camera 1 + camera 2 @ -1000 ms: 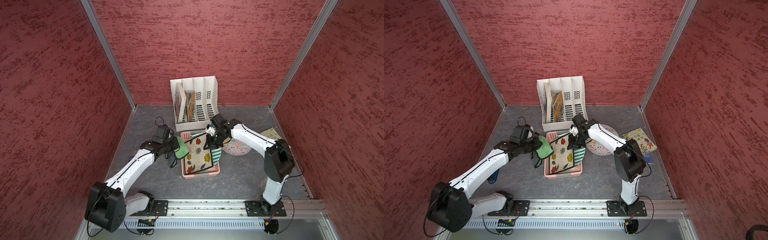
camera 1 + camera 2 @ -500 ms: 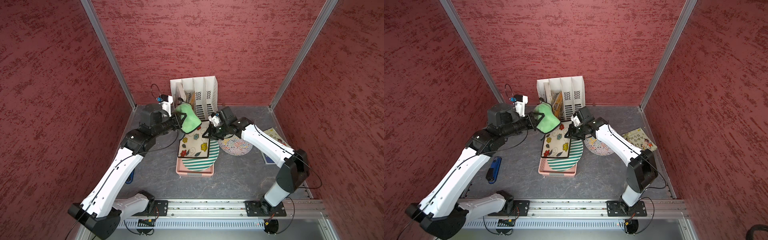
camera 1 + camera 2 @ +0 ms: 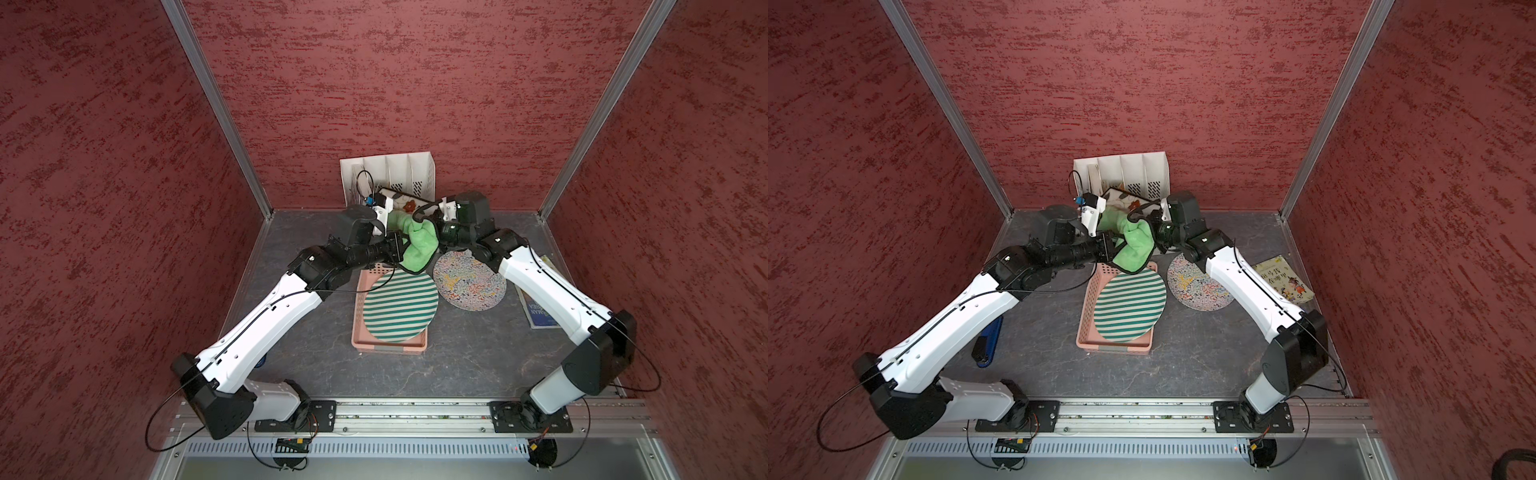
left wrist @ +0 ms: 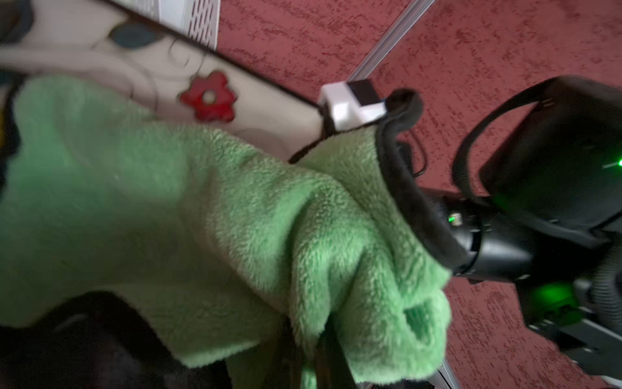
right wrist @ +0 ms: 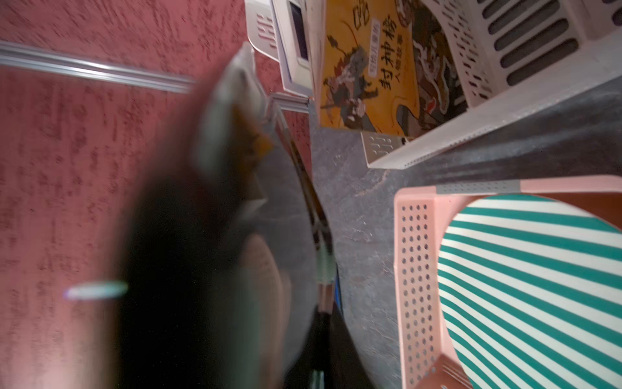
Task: Wipe the wet plate dry
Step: Wipe the plate with towel.
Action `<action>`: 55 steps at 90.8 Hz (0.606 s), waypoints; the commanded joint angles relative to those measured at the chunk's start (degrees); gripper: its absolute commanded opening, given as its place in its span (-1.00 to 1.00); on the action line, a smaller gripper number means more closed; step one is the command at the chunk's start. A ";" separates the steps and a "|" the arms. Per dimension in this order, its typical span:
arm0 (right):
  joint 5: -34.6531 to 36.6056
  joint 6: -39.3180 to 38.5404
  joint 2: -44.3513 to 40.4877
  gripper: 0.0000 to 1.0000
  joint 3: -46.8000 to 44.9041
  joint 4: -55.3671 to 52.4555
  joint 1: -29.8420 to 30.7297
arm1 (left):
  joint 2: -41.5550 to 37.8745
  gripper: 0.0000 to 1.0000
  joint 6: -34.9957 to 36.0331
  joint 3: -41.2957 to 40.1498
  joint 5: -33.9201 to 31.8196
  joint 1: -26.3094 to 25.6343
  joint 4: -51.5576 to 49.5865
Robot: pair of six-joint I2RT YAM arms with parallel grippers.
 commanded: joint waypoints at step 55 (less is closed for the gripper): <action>-23.97 -19.66 -16.10 -1.00 -1.10 10.49 -0.79 | 3.18 -1.00 2.14 12.58 17.35 19.85 -6.37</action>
